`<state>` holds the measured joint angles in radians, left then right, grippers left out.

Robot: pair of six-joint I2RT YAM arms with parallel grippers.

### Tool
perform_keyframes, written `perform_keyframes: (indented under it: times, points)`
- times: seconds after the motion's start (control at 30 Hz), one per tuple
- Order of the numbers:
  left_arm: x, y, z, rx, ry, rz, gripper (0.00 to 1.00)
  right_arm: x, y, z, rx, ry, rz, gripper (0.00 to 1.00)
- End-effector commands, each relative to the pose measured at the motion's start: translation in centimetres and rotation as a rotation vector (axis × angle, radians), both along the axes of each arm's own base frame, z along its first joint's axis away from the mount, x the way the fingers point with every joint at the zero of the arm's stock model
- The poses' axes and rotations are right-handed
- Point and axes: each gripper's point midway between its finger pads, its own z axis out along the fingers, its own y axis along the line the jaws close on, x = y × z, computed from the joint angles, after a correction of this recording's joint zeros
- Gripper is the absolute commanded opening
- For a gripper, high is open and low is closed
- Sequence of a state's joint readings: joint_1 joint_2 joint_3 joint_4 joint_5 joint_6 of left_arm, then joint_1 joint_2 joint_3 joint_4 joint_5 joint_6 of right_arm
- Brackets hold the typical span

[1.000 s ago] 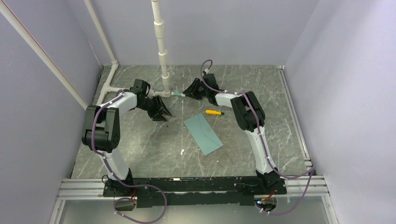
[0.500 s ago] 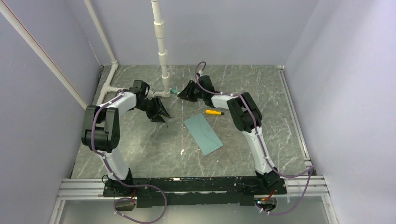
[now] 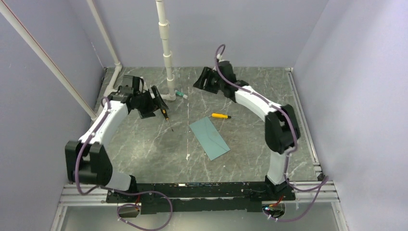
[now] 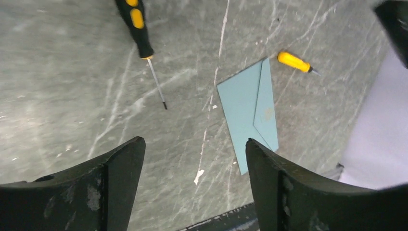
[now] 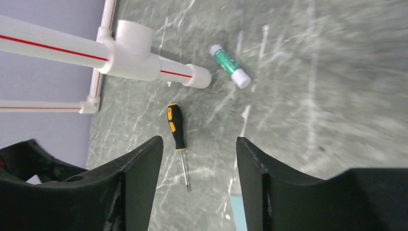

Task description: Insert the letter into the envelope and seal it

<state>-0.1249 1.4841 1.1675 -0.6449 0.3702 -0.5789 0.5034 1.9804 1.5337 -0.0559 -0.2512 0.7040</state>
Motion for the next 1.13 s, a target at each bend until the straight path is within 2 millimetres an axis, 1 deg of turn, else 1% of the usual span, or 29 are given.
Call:
perform_keyframes:
  times: [0.0,0.03,0.07,0.13,0.2,0.23,0.27,0.3,0.37,0.53,0.67,0.73,0.8,0.9,0.93,1.0,1.03,1.1]
  points:
    - [-0.8,4.3,3.8,0.191,-0.134,0.128,0.92,-2.5,-9.7,0.8,-0.306,0.069,-0.222,0.63]
    - [-1.0,5.0,3.9,0.223,-0.146,0.153,0.92,-3.0,-11.2,1.4,-0.320,0.081,-0.261,0.64]
    - [-1.4,5.8,4.7,0.250,-0.174,0.181,0.93,-3.9,-13.0,1.6,-0.355,0.116,-0.309,0.64]
    - [-2.4,7.2,5.5,0.298,-0.199,0.234,0.93,-5.5,-16.5,2.1,-0.418,0.169,-0.375,0.66]
    - [-3.4,8.4,6.4,0.339,-0.226,0.285,0.93,-7.2,-19.5,2.7,-0.501,0.196,-0.430,0.66]
    - [-4.0,9.0,6.7,0.357,-0.234,0.307,0.93,-8.0,-20.9,3.3,-0.542,0.194,-0.457,0.66]
    - [-4.6,9.5,7.2,0.371,-0.247,0.326,0.93,-8.9,-22.2,4.2,-0.572,0.180,-0.489,0.66]
    - [-5.1,10.0,7.6,0.385,-0.255,0.346,0.93,-9.9,-23.3,4.5,-0.603,0.179,-0.515,0.66]
    - [-6.2,10.9,8.5,0.413,-0.272,0.383,0.93,-11.5,-25.2,5.7,-0.636,0.167,-0.566,0.66]
    - [-8.6,12.6,10.1,0.458,-0.304,0.448,0.93,-15.0,-28.1,8.2,-0.676,0.142,-0.642,0.67]
    - [-10.1,13.2,11.4,0.463,-0.332,0.475,0.93,-17.6,-30.0,9.7,-0.710,0.147,-0.694,0.67]
    - [-10.8,13.3,11.9,0.457,-0.341,0.487,0.93,-18.5,-30.6,10.6,-0.703,0.133,-0.713,0.67]
    - [-11.5,13.3,12.0,0.445,-0.342,0.499,0.93,-19.2,-30.8,11.3,-0.684,0.111,-0.719,0.67]
    - [-11.9,13.4,11.9,0.434,-0.337,0.512,0.93,-19.8,-31.0,12.2,-0.652,0.077,-0.724,0.67]
    - [-11.9,13.3,11.9,0.430,-0.340,0.512,0.93,-20.0,-31.0,12.3,-0.644,0.072,-0.723,0.64]
    - [-11.8,13.1,12.0,0.418,-0.341,0.508,0.93,-20.1,-30.6,12.3,-0.628,0.069,-0.700,0.49]
    - [-11.7,13.0,12.0,0.415,-0.340,0.506,0.93,-20.2,-30.4,12.2,-0.620,0.078,-0.693,0.50]
    - [-11.7,12.8,12.0,0.407,-0.336,0.502,0.93,-20.4,-30.2,12.3,-0.612,0.093,-0.691,0.56]
